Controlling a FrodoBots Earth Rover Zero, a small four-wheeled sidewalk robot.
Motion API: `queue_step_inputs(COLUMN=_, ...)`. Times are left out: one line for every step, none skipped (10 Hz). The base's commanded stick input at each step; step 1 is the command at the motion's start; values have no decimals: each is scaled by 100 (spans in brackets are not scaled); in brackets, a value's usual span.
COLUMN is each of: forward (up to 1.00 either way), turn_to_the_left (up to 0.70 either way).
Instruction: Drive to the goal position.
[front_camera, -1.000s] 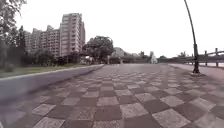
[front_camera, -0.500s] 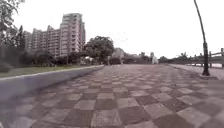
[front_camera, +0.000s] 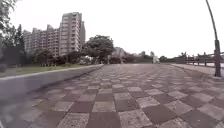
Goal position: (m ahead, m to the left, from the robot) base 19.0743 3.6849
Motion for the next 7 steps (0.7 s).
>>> queue_step_inputs(forward=100, turn_to_the_left=0)
queue_step_inputs(forward=100, turn_to_the_left=0)
queue_step_inputs(forward=100, turn_to_the_left=0)
queue_step_inputs(forward=100, turn_to_the_left=0)
queue_step_inputs(forward=100, turn_to_the_left=0)
queue_step_inputs(forward=100, turn_to_the_left=0)
queue_step_inputs(forward=100, turn_to_the_left=0)
